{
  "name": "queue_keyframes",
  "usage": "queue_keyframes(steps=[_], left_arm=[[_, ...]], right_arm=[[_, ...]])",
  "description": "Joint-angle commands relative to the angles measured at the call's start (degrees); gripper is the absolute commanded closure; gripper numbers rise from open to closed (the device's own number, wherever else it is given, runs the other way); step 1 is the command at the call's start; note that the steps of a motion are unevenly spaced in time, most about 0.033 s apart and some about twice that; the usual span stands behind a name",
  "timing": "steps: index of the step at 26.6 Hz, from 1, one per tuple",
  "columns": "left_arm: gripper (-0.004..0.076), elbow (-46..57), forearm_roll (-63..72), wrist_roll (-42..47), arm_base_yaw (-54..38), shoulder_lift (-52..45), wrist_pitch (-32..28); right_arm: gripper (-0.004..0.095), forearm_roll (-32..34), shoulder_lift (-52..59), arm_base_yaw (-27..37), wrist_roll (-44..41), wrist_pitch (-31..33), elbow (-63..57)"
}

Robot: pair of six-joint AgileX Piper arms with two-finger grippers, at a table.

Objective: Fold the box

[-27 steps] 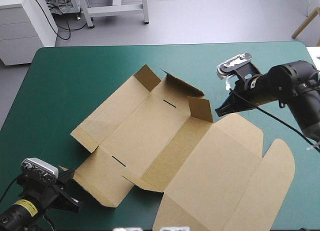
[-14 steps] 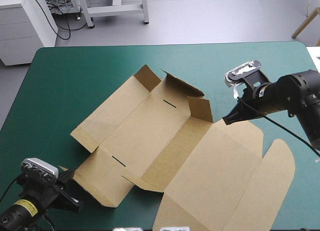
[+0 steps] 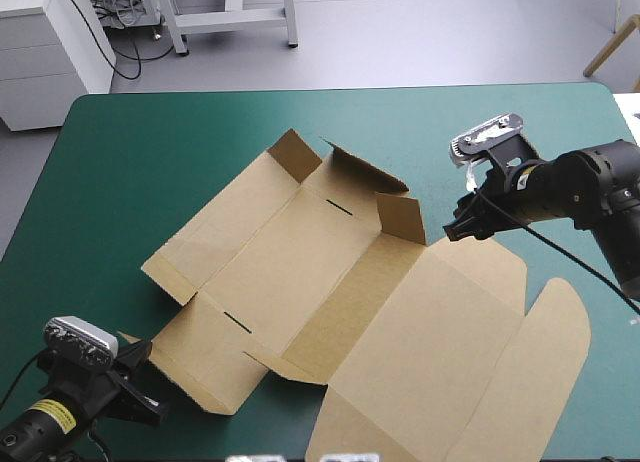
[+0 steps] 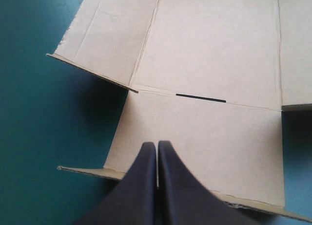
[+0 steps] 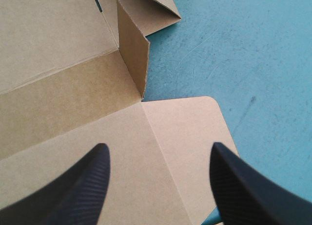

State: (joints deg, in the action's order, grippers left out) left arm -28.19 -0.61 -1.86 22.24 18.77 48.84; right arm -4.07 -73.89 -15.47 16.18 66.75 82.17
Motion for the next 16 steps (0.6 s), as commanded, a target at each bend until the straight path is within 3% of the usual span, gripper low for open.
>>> queue_keyframes(steps=[1, 9, 16], left_arm=[[0.0734, -1.6, 0.6, 0.1, 0.1, 0.7, -3.2], [0.0734, -1.6, 0.6, 0.1, 0.1, 0.7, -3.4], [0.0734, -1.6, 0.1, 0.1, 0.1, 0.7, -3.7]], right_arm=[[0.0192, -1.3, 1.5, 0.2, 0.5, -4.1, 1.3], [0.027, -4.3, 1.1, 0.2, 2.4, -10.9, 1.3], [0.0288, -5.7, -3.3, 0.2, 7.6, -11.9, 2.3]])
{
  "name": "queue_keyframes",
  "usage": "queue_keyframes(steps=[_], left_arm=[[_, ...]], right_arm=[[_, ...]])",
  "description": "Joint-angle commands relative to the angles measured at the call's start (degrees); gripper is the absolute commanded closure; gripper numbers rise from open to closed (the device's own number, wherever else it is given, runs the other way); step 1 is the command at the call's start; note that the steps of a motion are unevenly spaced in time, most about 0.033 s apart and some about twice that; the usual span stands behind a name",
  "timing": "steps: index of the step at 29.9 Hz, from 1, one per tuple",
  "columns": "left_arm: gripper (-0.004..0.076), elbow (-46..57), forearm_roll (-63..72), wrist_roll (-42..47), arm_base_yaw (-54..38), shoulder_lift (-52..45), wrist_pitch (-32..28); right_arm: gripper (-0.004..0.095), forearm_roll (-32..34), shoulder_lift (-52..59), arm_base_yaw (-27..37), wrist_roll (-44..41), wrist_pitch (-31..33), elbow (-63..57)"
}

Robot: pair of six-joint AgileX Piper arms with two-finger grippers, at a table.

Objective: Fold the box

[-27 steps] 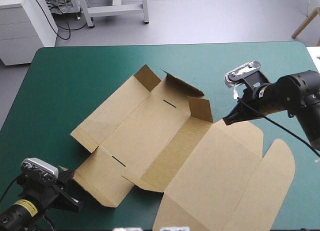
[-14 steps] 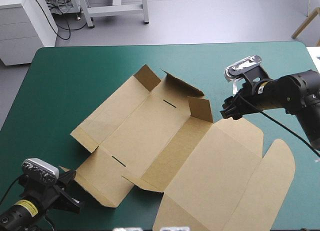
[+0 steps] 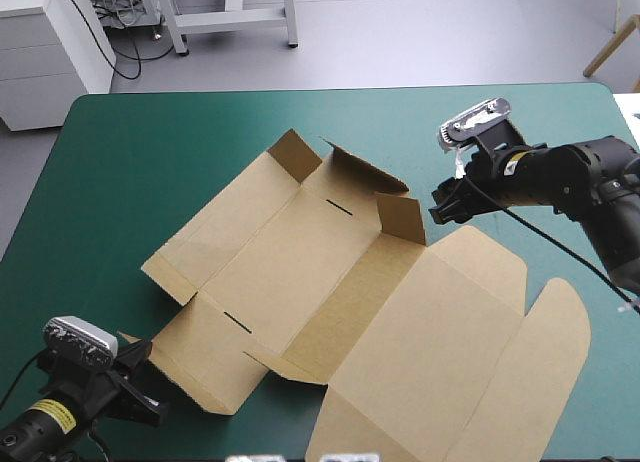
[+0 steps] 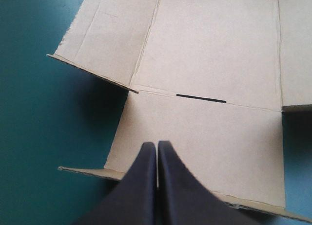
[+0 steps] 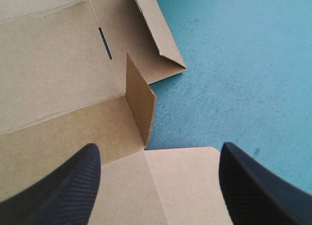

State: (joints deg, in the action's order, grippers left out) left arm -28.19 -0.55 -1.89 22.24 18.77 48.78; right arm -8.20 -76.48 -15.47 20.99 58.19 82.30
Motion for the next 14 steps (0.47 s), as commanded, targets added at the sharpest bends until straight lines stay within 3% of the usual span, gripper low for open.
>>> queue_keyframes(steps=[1, 7, 14], left_arm=[[0.0734, -1.6, 0.1, 0.1, 0.1, 0.7, -3.7], [0.0734, -1.6, 0.1, 0.1, 0.1, 0.7, -3.7], [0.0734, -1.6, 0.1, 0.1, 0.1, 0.7, -3.7]], right_arm=[[0.0288, -2.3, -1.8, 0.2, 3.9, -3.4, 2.5], [0.0288, -7.7, -10.2, 0.2, 10.2, -3.4, 8.8], [0.0288, -7.5, -20.2, -1.3, 15.8, 1.4, 14.6]])
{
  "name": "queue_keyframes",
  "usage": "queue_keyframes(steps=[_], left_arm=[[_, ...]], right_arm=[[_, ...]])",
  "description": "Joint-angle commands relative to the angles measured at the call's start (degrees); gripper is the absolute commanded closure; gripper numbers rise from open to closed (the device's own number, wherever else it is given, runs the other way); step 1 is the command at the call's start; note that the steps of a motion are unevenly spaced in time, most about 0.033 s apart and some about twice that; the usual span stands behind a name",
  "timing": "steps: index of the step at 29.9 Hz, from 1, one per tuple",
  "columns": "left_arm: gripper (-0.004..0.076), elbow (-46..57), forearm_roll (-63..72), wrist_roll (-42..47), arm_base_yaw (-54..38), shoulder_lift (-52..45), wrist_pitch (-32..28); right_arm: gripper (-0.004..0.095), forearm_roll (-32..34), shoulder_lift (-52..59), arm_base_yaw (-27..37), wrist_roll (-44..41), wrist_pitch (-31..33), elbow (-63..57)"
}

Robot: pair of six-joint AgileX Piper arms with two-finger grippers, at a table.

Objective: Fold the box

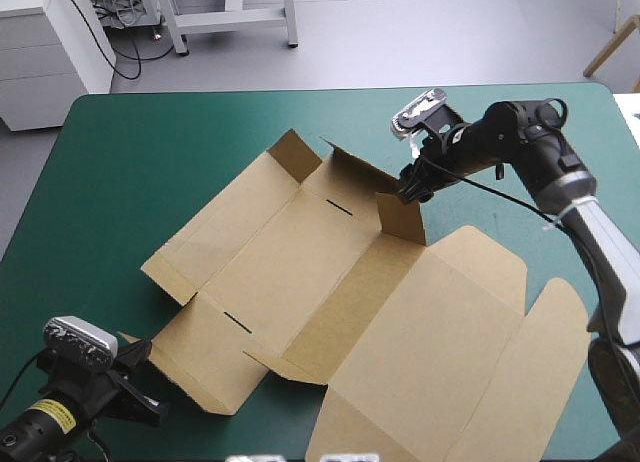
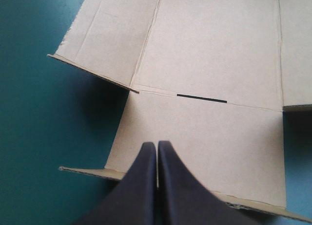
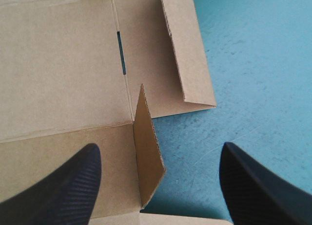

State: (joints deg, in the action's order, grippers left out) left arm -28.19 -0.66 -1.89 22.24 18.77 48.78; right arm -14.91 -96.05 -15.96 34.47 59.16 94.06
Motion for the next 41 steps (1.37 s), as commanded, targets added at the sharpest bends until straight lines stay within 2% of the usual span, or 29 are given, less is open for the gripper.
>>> queue_keyframes(steps=[1, 5, 19, 22, 27, 30, 33, 41], left_arm=[[0.0734, -1.6, 0.2, 0.1, 0.1, 0.7, -3.7], [0.0734, -1.6, 0.2, 0.1, 0.1, 0.7, -3.7], [0.0734, -1.6, 0.2, 0.1, 0.1, 0.7, -3.7], [0.0734, -1.6, 0.2, 0.1, 0.1, 0.7, -3.7], [0.0734, -1.6, 0.2, 0.1, 0.1, 0.7, -3.7], [0.0734, -1.6, 0.2, 0.1, 0.1, 0.7, -3.7], [0.0734, -1.6, 0.2, 0.1, 0.1, 0.7, -3.7], [0.0734, -4.9, 0.7, 0.2, 0.1, 0.7, -2.5]], right_arm=[[0.0288, 0.0, -2.2, -1.4, 2.9, 1.2, 3.0], [0.0288, 3.0, -6.2, -2.2, 3.0, 3.4, 3.1], [0.0308, 1.4, -11.3, -2.2, 3.0, 0.9, 3.1], [0.0388, 1.5, -12.0, -2.2, 3.0, 1.1, 3.1], [0.0581, 1.5, -13.8, -2.2, 3.0, 2.3, 3.1], [0.073, 1.4, -14.1, -2.2, 3.0, 2.8, 3.1], [0.0927, 1.9, -14.1, -2.2, 3.0, 2.8, 3.1], [0.0916, 2.1, -14.1, -2.2, 3.5, 2.8, 3.1]])
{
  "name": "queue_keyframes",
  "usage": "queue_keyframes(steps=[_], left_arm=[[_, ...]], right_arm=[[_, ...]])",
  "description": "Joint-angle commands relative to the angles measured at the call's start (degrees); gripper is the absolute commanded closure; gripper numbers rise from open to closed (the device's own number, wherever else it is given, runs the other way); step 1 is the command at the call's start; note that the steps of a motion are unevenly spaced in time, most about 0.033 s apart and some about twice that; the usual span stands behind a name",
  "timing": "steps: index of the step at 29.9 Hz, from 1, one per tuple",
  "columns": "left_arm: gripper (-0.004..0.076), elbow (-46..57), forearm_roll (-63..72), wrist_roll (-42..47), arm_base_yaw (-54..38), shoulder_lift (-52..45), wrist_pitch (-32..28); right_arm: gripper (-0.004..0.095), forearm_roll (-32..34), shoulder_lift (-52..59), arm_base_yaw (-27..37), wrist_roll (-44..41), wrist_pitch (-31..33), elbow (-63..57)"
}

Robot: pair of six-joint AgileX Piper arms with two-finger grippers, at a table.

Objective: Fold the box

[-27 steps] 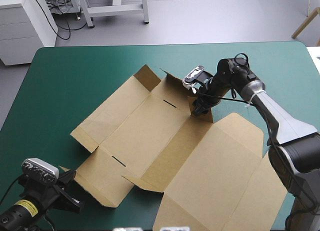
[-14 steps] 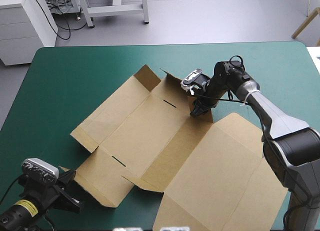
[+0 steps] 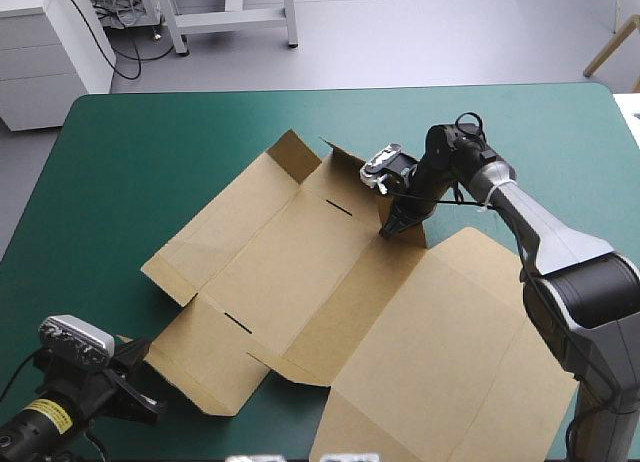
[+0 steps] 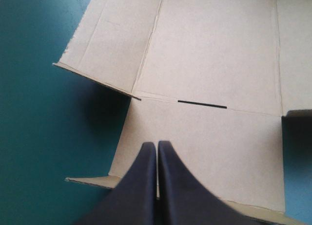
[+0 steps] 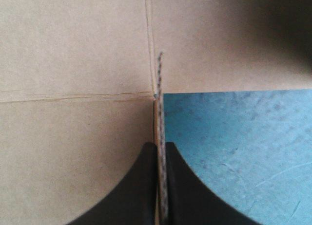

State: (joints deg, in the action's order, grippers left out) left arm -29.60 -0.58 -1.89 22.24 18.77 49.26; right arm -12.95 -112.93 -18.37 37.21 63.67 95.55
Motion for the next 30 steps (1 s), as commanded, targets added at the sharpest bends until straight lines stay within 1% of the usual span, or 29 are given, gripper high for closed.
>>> queue_keyframes(steps=[1, 4, 7, 9, 13, 16, 17, 18, 21, 24, 27, 30], left_arm=[[0.0734, -4.6, 0.6, 0.5, 0.1, 0.7, -2.4], [0.0734, -8.4, 0.6, 0.4, 0.1, 0.7, 0.8], [0.0734, -11.6, 0.2, 0.4, 0.1, 0.7, 3.8], [0.0734, -12.9, 0.6, 0.4, 0.1, 0.7, 4.4], [0.0734, -15.0, 0.6, 0.5, 0.1, 0.7, 4.6], [0.0734, -15.7, 0.6, 0.5, 0.1, 0.7, 5.0], [0.0734, -15.7, 0.6, 0.5, 0.1, 0.7, 5.0], [0.0734, -15.7, 0.6, 0.5, 0.1, 0.7, 5.1], [0.0734, -15.7, 1.4, 0.5, 0.1, 0.7, 5.9], [0.0734, -15.7, 1.7, 0.5, 0.1, 0.7, 6.5], [0.0734, -15.7, 2.5, 0.5, 0.1, 0.7, 6.5], [0.0734, -15.7, 2.7, 0.5, 0.1, 0.7, 6.5]], right_arm=[[0.0916, -0.2, 2.8, 0.2, 1.7, -1.8, 1.6], [0.0916, -3.1, 2.8, 0.2, 5.0, -2.4, 1.6], [0.0916, -4.2, 2.8, -1.1, 8.3, -5.3, 1.8], [0.0916, -4.1, 2.8, -2.6, 11.1, -8.2, 1.8], [0.0916, -4.1, 2.6, -6.5, 20.2, -14.1, 1.9], [0.0927, -4.6, 2.2, -9.7, 23.5, -18.2, 2.8], [0.0928, -5.2, 2.2, -10.5, 25.5, -19.2, 3.1], [0.0927, -6.0, 2.2, -11.4, 29.5, -19.8, 3.4], [0.0928, -8.1, 2.0, -13.7, 37.9, -19.8, 5.0], [0.0928, -10.3, 1.4, -15.2, 43.1, -19.8, 6.6], [0.0928, -10.6, 0.7, -15.7, 46.9, -19.9, 8.2], [0.0928, -10.5, 0.0, -15.7, 46.7, -19.4, 9.2]])
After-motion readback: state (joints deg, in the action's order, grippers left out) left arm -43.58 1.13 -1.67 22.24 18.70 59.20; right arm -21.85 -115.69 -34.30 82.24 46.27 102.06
